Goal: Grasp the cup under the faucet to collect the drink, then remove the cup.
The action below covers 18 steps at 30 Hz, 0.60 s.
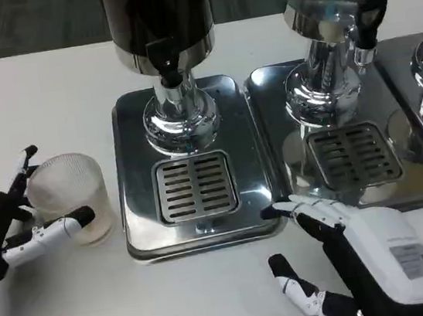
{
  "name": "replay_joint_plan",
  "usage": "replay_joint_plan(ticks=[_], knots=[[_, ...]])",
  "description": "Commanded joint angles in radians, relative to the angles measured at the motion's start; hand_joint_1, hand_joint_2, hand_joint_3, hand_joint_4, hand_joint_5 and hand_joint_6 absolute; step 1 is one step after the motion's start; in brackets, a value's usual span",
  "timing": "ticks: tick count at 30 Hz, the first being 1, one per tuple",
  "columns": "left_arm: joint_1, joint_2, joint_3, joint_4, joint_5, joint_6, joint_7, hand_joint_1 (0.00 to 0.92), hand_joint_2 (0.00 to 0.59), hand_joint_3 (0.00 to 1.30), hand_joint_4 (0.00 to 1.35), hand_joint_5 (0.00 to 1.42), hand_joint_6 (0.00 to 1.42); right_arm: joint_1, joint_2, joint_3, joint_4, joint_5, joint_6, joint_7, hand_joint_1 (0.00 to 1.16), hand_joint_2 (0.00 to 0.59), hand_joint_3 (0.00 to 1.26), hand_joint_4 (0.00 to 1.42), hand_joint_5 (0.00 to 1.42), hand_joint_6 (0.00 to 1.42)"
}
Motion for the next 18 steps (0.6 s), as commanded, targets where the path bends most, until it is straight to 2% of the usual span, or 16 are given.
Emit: replay_joint_plan(ticks=[1,11,18], knots=[[-0.004,-0.024,-0.021,0.02,0.015,0.016,-0.003,0.193,0.014,0.0,0.14,0.37,0.47,-0.001,-0.003,-0.009,0.001,0.015,0.004,0.012,0.51,0.417,0.34,0.23,0.25,0.32],[-0.014,-0.043,-0.032,0.033,0.004,0.018,-0.035,0.233,0.053,0.03,0.19,0.46,0.62,-0.003,-0.004,-0.013,0.001,0.029,0.004,0.031,0.51,0.417,0.34,0.23,0.26,0.34],[-0.02,-0.053,-0.035,0.04,-0.004,0.022,-0.057,0.231,0.079,0.1,0.23,0.49,0.66,-0.002,-0.005,-0.018,-0.005,0.034,0.006,0.041,0.51,0.417,0.34,0.24,0.26,0.34]])
